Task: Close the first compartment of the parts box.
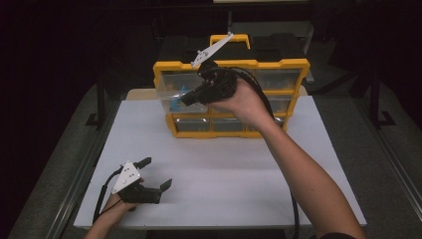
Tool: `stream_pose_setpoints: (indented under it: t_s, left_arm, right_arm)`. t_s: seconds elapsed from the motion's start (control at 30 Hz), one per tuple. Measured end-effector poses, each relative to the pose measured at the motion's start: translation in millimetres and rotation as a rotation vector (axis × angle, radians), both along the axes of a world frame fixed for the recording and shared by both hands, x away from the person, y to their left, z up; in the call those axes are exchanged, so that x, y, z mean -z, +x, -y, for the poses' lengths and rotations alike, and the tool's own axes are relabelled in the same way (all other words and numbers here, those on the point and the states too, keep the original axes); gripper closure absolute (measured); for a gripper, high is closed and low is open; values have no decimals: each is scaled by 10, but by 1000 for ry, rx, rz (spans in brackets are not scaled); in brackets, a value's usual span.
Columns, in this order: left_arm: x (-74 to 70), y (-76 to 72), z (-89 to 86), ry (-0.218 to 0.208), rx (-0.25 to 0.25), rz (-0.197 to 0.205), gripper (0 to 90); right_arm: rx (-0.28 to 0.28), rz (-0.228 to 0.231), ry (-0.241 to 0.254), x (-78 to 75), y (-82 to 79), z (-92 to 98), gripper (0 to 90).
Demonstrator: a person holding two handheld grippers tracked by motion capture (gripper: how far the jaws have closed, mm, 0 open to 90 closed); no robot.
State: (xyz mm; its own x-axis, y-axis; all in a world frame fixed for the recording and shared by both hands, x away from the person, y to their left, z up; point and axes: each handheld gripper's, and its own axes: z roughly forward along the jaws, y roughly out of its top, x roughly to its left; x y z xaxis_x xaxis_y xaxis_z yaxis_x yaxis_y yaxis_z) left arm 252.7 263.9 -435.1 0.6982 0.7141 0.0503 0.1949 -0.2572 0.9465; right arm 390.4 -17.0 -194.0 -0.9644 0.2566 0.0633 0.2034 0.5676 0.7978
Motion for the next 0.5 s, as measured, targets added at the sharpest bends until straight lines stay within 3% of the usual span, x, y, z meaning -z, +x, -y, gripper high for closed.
stream_pose_setpoints:
  t_s: [0.5]
  left_arm:
    - [3, -2, 5, -2, -1, -2, 0]
  right_arm:
    - [31, 20, 4, -11, 113, -24, 895]
